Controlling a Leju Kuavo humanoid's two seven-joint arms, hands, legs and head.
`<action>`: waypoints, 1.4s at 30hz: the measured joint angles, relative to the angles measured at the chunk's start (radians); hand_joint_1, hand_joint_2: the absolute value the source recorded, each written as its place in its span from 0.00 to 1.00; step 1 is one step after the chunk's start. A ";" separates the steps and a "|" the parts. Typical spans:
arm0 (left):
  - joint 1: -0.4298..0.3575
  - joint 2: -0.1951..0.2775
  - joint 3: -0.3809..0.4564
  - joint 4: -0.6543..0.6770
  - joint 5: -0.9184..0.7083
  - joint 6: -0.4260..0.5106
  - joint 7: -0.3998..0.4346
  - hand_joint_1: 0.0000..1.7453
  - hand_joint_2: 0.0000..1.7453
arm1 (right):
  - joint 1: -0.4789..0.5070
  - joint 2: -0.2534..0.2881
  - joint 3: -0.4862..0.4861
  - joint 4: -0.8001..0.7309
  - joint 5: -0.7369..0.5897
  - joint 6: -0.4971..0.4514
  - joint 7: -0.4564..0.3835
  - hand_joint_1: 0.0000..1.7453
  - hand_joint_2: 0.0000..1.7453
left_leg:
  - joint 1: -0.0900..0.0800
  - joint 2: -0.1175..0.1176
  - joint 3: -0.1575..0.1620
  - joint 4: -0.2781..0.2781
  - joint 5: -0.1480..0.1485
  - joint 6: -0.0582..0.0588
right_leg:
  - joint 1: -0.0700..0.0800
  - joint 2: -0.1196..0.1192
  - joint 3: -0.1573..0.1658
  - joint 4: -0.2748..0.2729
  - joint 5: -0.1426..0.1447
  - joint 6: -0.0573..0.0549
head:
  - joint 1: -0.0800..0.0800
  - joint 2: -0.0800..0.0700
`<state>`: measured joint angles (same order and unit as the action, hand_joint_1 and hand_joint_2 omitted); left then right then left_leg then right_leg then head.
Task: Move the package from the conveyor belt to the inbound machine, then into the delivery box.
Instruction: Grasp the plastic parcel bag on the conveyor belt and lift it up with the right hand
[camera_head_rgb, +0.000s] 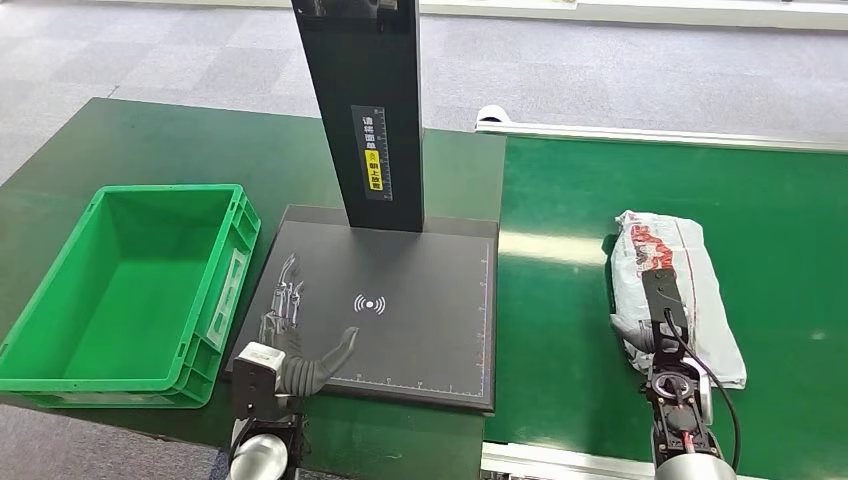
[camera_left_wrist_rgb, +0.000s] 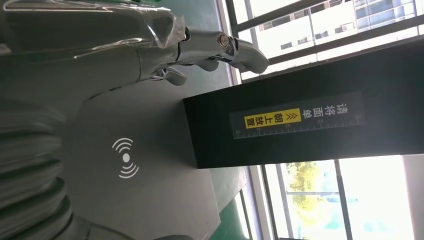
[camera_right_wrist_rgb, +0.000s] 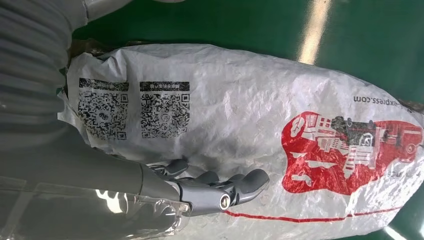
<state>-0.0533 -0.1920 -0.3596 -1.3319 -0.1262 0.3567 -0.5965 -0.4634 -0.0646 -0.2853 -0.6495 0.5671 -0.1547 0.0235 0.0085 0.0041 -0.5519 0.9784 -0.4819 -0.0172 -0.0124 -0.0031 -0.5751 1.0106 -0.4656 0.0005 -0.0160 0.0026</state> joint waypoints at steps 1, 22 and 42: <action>0.000 0.000 0.001 -0.002 0.000 0.001 0.001 0.00 1.00 | -0.005 0.000 0.000 0.010 0.004 0.002 0.003 0.00 1.00 | 0.000 0.000 0.000 0.000 0.000 0.000 | 0.000 0.000 0.000 0.000 0.000 0.000 | 0.000 0.000; 0.037 0.002 0.033 -0.033 -0.008 0.020 0.001 0.00 1.00 | -0.015 0.031 0.011 -0.017 0.016 -0.011 -0.026 1.00 1.00 | 0.000 0.000 0.000 0.000 0.000 0.000 | 0.000 0.000 0.000 0.000 0.000 0.000 | 0.000 0.000; 0.054 0.003 0.041 -0.046 -0.010 0.029 -0.001 0.00 1.00 | 0.045 0.037 0.032 -0.151 0.139 -0.255 -0.065 0.00 1.00 | 0.000 0.000 0.000 0.000 0.000 0.000 | 0.000 0.000 0.000 0.000 0.000 0.000 | 0.000 0.000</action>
<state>0.0005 -0.1892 -0.3189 -1.3783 -0.1366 0.3852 -0.5972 -0.4184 -0.0278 -0.2535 -0.8002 0.7062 -0.4094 -0.0410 0.0085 0.0040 -0.5517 0.9785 -0.4819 -0.0172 -0.0124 -0.0032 -0.5749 1.0106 -0.4656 0.0006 -0.0160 0.0026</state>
